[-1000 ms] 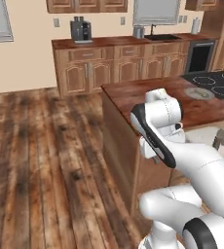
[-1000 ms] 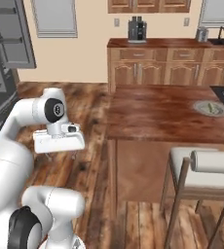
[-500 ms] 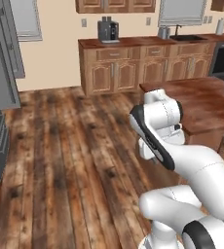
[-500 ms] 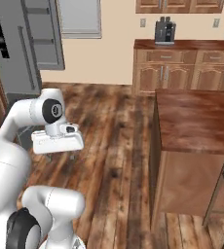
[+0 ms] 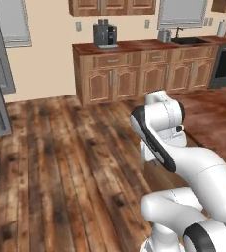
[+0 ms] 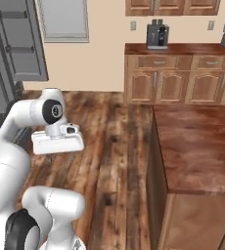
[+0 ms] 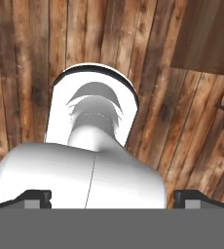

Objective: Retrieve the butter from the fridge and place it on a plate on the dining table. Then retrieve the butter knife by the fridge and place it near the plate.

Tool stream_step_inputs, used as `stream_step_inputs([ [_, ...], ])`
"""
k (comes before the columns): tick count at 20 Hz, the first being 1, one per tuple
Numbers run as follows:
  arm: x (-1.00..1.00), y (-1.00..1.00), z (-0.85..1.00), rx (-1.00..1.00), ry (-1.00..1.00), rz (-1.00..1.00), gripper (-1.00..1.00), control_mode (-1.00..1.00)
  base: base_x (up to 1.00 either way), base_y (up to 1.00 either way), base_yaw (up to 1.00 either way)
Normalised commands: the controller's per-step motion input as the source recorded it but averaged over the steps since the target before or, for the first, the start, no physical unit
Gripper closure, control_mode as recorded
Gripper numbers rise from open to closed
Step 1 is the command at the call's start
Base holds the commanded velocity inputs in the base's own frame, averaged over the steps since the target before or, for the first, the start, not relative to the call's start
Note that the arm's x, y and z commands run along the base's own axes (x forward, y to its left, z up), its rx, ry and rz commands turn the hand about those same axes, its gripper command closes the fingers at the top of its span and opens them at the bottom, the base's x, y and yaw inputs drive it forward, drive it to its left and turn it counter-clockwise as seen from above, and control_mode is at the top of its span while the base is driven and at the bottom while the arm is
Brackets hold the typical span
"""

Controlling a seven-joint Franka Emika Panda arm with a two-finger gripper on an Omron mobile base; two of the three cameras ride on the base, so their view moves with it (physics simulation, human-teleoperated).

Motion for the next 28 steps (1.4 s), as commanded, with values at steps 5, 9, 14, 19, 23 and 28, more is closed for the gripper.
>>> stream_step_inputs([
  [5,0.0,0.0,0.0,0.0,0.0,0.0,-1.0,1.0,1.0,0.03,-0.11],
  [9,0.0,0.0,0.0,0.0,0.0,0.0,-1.0,1.0,1.0,0.0,-0.05],
  [14,0.0,0.0,0.0,0.0,0.0,0.0,-1.0,1.0,1.0,0.06,-0.03],
  [19,0.0,0.0,0.0,0.0,0.0,0.0,-1.0,1.0,1.0,-0.01,0.0],
  [23,0.0,0.0,0.0,0.0,0.0,0.0,-1.0,1.0,1.0,-0.06,0.0],
  [28,0.0,0.0,0.0,0.0,0.0,0.0,-1.0,1.0,1.0,-0.04,0.0],
])
